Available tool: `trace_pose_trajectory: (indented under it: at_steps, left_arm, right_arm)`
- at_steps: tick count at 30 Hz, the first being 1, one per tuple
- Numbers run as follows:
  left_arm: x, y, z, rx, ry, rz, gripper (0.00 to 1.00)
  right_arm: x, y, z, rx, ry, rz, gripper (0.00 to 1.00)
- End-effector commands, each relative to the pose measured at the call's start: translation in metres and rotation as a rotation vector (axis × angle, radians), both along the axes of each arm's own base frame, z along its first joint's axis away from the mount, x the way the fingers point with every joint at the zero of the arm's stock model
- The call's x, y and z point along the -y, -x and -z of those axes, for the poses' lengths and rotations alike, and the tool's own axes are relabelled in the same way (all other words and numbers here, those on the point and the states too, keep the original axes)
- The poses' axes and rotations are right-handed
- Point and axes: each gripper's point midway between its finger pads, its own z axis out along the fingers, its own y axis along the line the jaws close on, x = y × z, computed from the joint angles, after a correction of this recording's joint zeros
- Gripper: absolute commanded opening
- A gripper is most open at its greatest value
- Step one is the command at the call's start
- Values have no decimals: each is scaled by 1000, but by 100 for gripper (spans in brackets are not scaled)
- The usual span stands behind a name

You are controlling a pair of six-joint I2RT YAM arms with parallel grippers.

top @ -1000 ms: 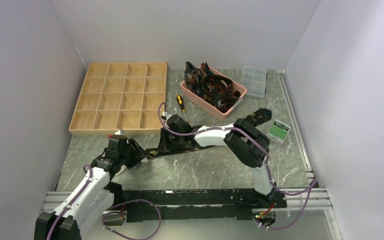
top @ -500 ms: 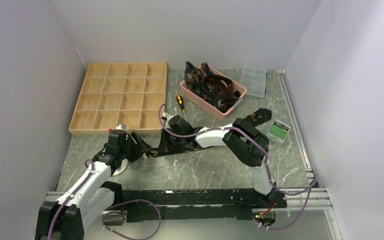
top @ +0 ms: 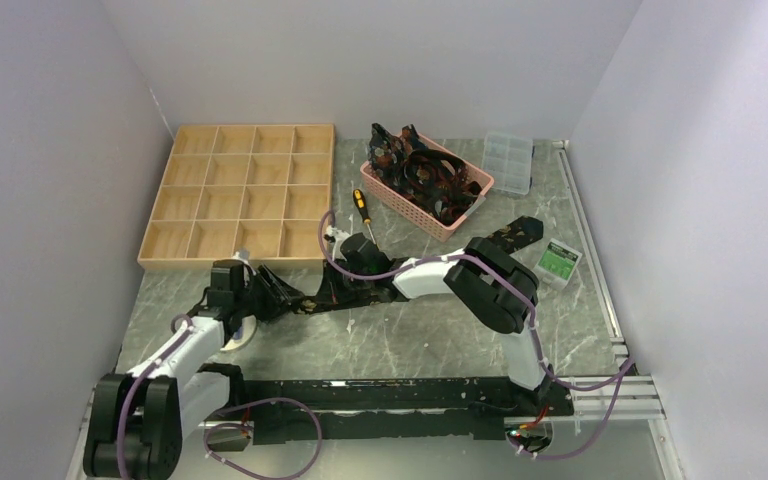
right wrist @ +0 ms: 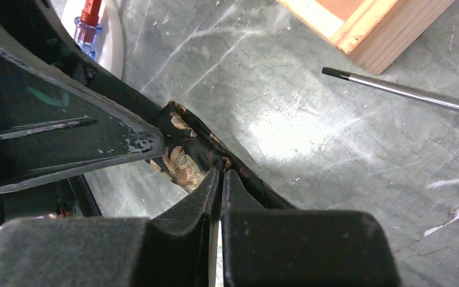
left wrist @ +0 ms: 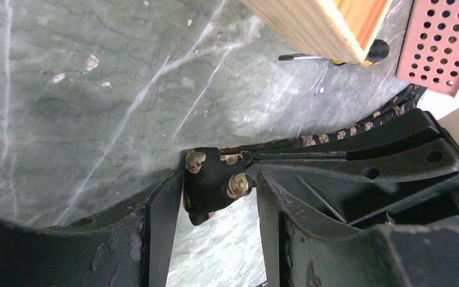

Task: Roll the ties
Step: Roll the tie at the center of the board.

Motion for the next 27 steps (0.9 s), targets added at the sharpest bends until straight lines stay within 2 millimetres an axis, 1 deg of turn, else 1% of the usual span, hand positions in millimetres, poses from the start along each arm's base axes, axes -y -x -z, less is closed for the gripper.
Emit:
trace_pose_trajectory:
  at_steps: [1, 5, 8, 9, 11, 13, 16, 19, 21, 24, 27]
  left_arm:
    - [10, -1, 0, 10, 50, 63, 53]
    - [5, 4, 3, -3, 14, 60, 51]
    - [-5, 6, -9, 39, -43, 38, 50]
    - [-8, 8, -14, 52, -62, 32, 50]
    - [-13, 14, -22, 74, -86, 21, 50]
    - [-14, 18, -26, 92, -91, 2, 48]
    - [-15, 24, -25, 80, -85, -18, 39]
    - [-14, 28, -23, 67, -89, -20, 30]
    - [-12, 29, -24, 70, -89, -10, 26]
    - [-9, 31, -25, 68, -89, 0, 20]
    - [-10, 31, -25, 66, -97, -3, 17]
  right_arm:
    - [14, 2, 18, 18, 62, -1, 0]
    - [12, 1, 9, 21, 44, 2, 0]
    - [11, 0, 2, 26, 40, 3, 1]
    - [12, -1, 0, 28, 40, 7, 5]
    - [12, -2, -5, 34, 40, 18, 15]
    - [12, -4, -9, 39, 45, 24, 25]
    - [13, -7, -16, 49, 50, 38, 36]
    - [16, -11, -24, 65, 59, 59, 43]
    - [18, -13, -33, 83, 56, 70, 47]
    - [17, -16, -45, 102, 52, 76, 49]
    - [15, -18, -52, 111, 46, 74, 49]
